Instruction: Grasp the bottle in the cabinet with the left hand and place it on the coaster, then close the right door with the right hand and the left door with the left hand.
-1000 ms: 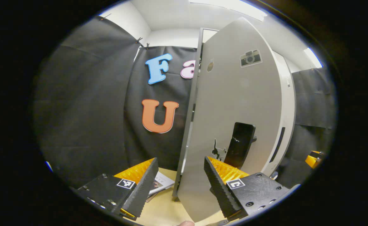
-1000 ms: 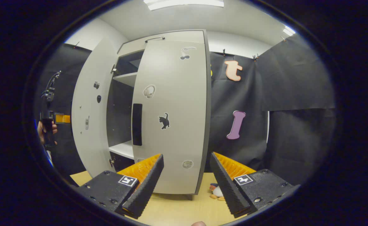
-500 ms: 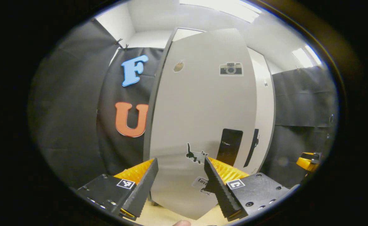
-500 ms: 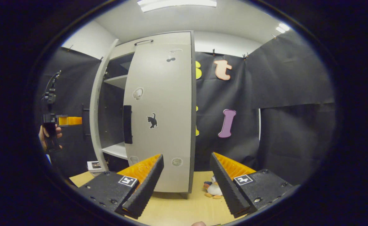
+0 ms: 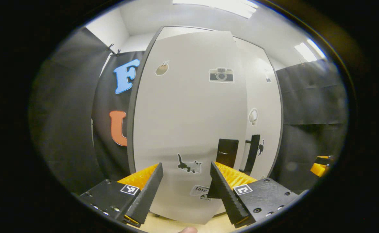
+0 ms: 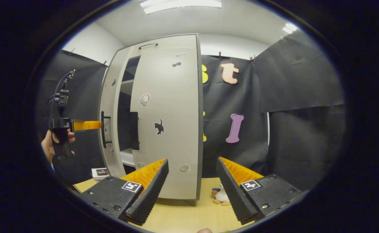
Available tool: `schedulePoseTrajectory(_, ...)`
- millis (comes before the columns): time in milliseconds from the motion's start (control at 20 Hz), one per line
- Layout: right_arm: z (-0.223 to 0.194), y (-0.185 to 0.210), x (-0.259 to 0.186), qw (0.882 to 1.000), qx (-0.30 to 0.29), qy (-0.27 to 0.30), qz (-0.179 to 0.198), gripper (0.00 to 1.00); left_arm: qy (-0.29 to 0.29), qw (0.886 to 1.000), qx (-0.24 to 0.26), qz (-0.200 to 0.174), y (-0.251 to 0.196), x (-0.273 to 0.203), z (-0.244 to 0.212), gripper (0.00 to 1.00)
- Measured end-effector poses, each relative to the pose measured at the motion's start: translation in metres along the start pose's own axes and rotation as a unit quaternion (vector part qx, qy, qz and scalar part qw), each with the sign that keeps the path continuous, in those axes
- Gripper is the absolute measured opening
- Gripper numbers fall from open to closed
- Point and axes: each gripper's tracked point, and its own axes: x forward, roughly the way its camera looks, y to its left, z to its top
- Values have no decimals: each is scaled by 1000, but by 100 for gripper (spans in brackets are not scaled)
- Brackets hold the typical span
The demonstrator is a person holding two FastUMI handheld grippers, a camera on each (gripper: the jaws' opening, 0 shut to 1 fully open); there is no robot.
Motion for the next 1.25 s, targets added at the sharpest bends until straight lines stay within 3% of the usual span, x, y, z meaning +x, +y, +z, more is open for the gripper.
schedulePoseTrajectory(450, 48, 13, 3, 999, -14, -46, 12, 97, -16, 1000, 14, 4, -13, -32, 34, 100)
schedulePoseTrajectory(650, 75, 28, 1, 996, -21, -79, 37, 97, -37, 999, 9, 8, -7, -56, 63, 100)
schedulePoseTrajectory(1150, 152, 50, -6, 988, -20, -146, 50, 97, -116, 987, 55, 101, 51, -132, 134, 100)
schedulePoseTrajectory(1200, 157, 53, -10, 987, -21, -152, 51, 97, -117, 985, 64, 109, 54, -137, 136, 92)
schedulePoseTrajectory(1250, 163, 57, -13, 986, -22, -159, 55, 97, -118, 984, 67, 115, 56, -141, 137, 100)
